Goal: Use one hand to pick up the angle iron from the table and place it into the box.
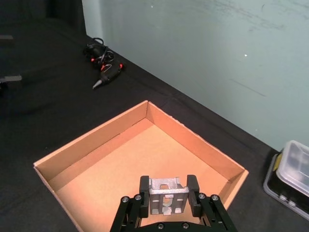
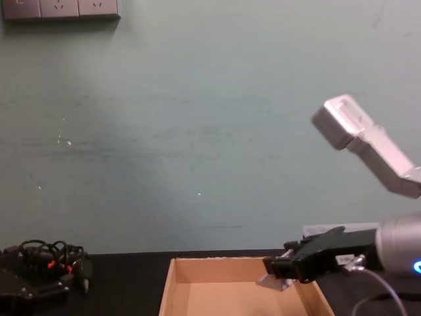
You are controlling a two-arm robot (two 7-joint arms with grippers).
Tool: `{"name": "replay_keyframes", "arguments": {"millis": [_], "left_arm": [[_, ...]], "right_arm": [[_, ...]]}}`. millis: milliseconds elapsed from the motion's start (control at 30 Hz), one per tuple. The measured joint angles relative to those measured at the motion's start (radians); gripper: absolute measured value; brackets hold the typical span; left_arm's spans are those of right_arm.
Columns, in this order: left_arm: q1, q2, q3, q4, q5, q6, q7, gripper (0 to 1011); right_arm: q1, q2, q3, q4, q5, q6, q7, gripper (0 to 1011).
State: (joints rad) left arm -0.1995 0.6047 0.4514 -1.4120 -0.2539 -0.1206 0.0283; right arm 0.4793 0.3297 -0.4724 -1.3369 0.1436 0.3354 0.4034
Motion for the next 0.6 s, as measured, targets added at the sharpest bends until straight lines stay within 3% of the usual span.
{"name": "replay_keyframes", "arguments": {"millis": [233,600], "left_arm": [[0.0,0.0,0.0,0.0,0.0,0.0,0.0,1011],[0.0,0.0,0.0,0.0,0.0,0.0,0.0,1011]], "right_arm": [[0.042,-0.045,-0.007,0.107,-0.016,-0.073,0.013,479],[0.055,-0.073,0.0,0.179,-0.037,-0.085,0.0,479]]}}
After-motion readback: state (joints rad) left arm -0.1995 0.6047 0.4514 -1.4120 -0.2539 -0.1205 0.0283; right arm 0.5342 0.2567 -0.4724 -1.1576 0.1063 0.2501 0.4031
